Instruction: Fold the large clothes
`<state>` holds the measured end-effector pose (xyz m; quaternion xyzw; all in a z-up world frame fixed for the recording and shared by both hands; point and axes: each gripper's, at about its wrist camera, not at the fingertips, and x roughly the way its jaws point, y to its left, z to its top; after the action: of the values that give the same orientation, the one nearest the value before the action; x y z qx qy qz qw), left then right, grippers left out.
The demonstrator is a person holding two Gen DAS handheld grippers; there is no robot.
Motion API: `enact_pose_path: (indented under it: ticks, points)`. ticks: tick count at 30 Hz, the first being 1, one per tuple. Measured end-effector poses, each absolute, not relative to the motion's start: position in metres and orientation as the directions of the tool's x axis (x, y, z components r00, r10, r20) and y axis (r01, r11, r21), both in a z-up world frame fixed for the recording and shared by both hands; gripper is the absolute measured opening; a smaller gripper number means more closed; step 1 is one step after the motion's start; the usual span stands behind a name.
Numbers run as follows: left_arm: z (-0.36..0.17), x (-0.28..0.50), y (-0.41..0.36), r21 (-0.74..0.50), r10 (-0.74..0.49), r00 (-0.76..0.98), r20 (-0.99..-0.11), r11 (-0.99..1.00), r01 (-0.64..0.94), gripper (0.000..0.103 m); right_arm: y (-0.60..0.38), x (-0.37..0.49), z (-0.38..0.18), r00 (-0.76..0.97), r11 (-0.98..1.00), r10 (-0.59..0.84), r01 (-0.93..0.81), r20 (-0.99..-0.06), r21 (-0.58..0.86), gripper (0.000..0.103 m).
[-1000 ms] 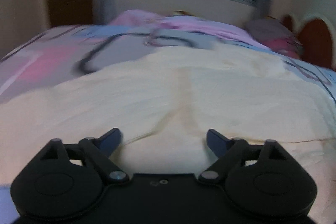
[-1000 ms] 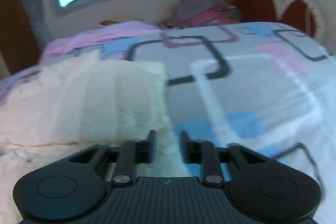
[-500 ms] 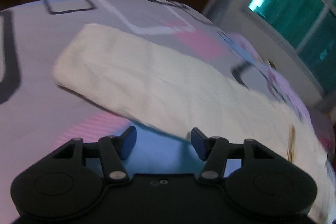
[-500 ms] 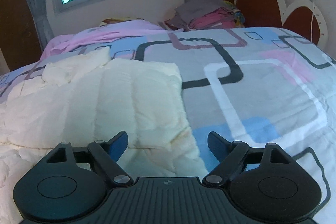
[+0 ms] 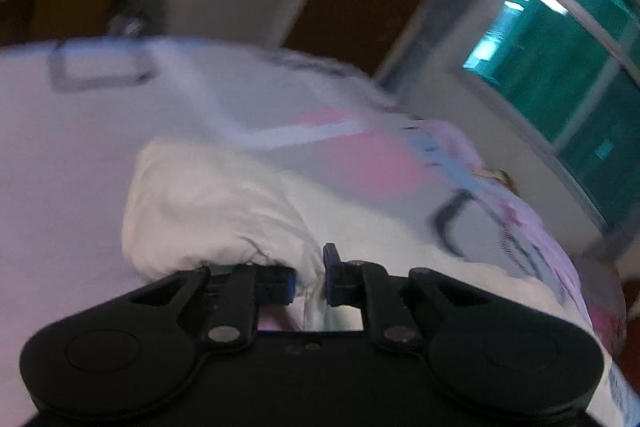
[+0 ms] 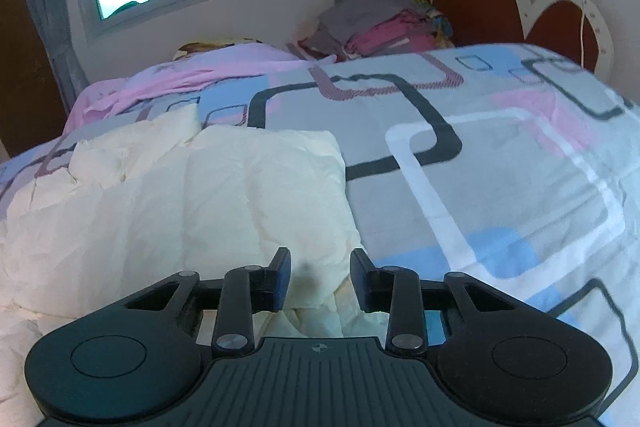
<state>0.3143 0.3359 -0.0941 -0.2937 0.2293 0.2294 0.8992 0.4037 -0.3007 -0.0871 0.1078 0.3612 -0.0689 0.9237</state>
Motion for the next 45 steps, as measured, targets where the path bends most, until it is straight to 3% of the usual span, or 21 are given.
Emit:
enact_pose_path:
  ticks: [7, 13, 24, 33, 34, 36, 37, 38, 39, 40, 42, 45]
  points:
    - [-0.052, 0.373, 0.234, -0.34, 0.1, 0.887, -0.452, 0.899, -0.275, 0.012, -0.302, 0.403, -0.085, 0.737, 0.967, -0.053, 0.205, -0.674, 0.148, 0.034]
    - [-0.048, 0.418, 0.139, -0.299, -0.095, 0.886, -0.454, 0.953, -0.051, 0.008, -0.312, 0.396, -0.082, 0.747, 0.965, -0.057, 0.211, -0.662, 0.155, 0.034]
    - [-0.076, 0.459, -0.017, -0.251, -0.366, 0.76, -0.537, 0.93, 0.27, 0.008, -0.358, 0.373, -0.084, 0.738, 0.94, -0.105, 0.293, -0.666, 0.177, 0.034]
    - [-0.113, 0.46, -0.096, -0.239, -0.47, 0.63, -0.618, 0.876, 0.419, 0.009, -0.392, 0.355, -0.079, 0.736, 0.918, -0.122, 0.338, -0.666, 0.205, 0.034]
    - [-0.117, 0.462, -0.101, -0.246, -0.481, 0.609, -0.631, 0.868, 0.431, 0.017, -0.393, 0.355, -0.079, 0.737, 0.916, -0.12, 0.341, -0.666, 0.212, 0.034]
    - [-0.121, 0.464, -0.107, -0.248, -0.485, 0.594, -0.642, 0.864, 0.439, 0.023, -0.396, 0.356, -0.077, 0.739, 0.91, -0.107, 0.343, -0.665, 0.235, 0.035]
    - [-0.119, 0.462, -0.105, -0.242, -0.484, 0.595, -0.641, 0.864, 0.441, 0.025, -0.395, 0.357, -0.075, 0.74, 0.908, -0.111, 0.348, -0.663, 0.236, 0.042]
    - [-0.114, 0.459, -0.102, -0.246, -0.488, 0.597, -0.637, 0.863, 0.442, 0.028, -0.393, 0.358, -0.073, 0.747, 0.907, -0.114, 0.348, -0.655, 0.239, 0.076]
    - [-0.109, 0.454, -0.094, -0.255, -0.491, 0.606, -0.625, 0.863, 0.436, 0.038, -0.391, 0.358, -0.07, 0.77, 0.91, -0.102, 0.328, -0.629, 0.255, 0.089]
    - [-0.104, 0.449, -0.081, -0.264, -0.487, 0.626, -0.609, 0.869, 0.419, 0.051, -0.388, 0.36, -0.067, 0.789, 0.914, -0.066, 0.294, -0.61, 0.281, 0.088]
    - [-0.092, 0.443, -0.059, -0.26, -0.458, 0.678, -0.574, 0.888, 0.38, 0.064, -0.378, 0.368, -0.063, 0.806, 0.917, -0.006, 0.241, -0.592, 0.319, 0.088]
    - [-0.078, 0.435, -0.01, -0.279, -0.42, 0.734, -0.533, 0.907, 0.315, 0.069, -0.359, 0.382, -0.061, 0.822, 0.909, 0.068, 0.183, -0.565, 0.375, 0.088]
